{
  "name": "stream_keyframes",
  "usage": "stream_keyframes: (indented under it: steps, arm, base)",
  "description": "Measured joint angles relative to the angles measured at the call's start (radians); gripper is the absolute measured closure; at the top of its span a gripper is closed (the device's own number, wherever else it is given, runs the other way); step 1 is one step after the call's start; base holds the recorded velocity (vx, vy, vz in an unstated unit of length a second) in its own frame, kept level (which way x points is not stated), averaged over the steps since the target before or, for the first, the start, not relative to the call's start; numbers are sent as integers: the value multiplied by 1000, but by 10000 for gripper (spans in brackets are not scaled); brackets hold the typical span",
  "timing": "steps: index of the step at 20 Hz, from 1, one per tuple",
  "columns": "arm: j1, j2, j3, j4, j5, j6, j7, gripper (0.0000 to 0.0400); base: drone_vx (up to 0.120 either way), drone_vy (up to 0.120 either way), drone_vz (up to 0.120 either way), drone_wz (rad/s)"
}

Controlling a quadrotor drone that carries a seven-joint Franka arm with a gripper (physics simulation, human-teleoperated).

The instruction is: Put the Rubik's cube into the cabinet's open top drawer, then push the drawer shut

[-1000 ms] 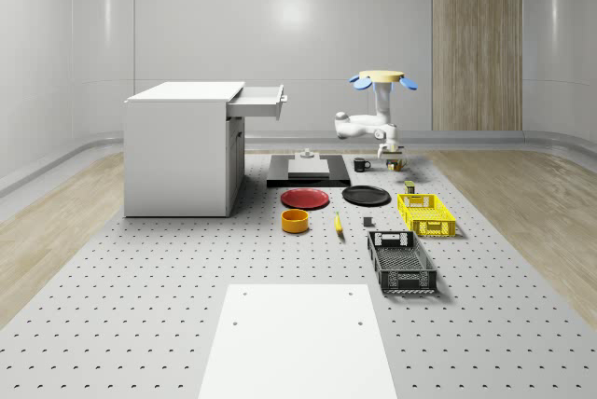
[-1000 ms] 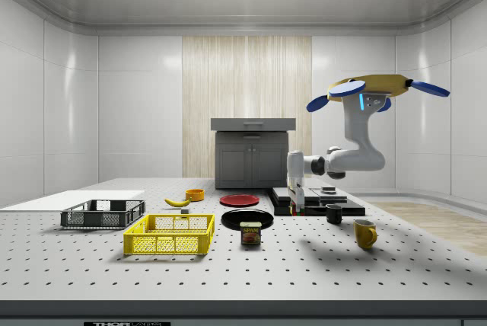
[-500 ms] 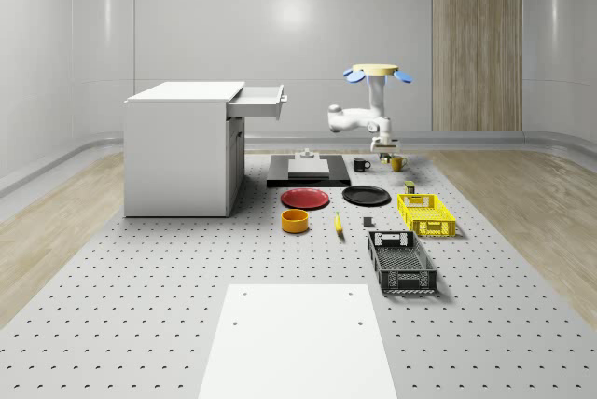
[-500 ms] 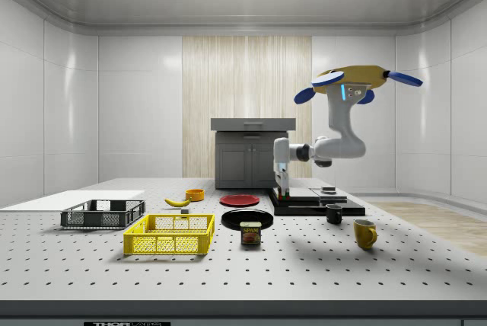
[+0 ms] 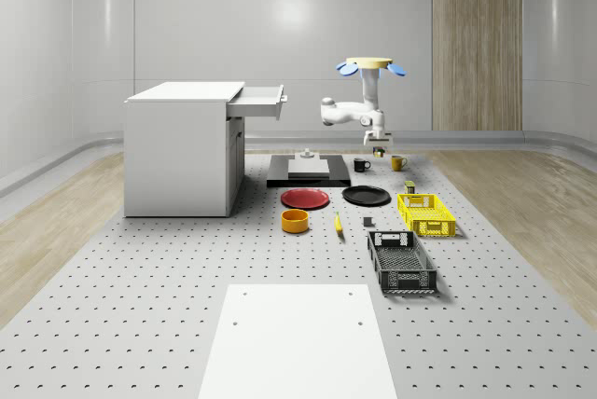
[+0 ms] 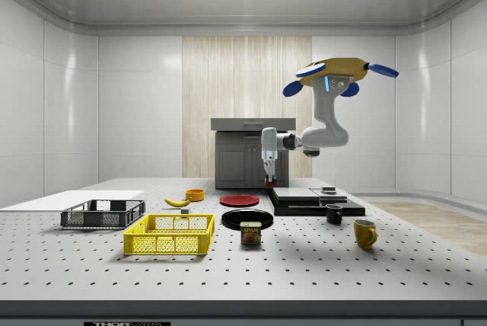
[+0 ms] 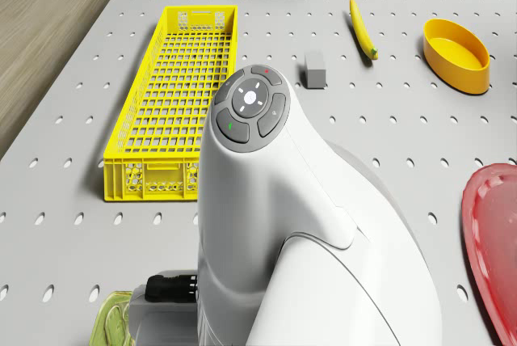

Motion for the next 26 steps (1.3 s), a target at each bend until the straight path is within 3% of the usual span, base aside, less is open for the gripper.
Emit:
stream_keyframes:
  steps: [8, 26]
  arm:
    - [-2, -16, 2, 0, 7, 15, 1, 75]
    - [-4, -45, 6, 1, 18, 42, 3, 75]
  base:
    - [120, -120, 120, 0]
    - [0, -120, 120, 0]
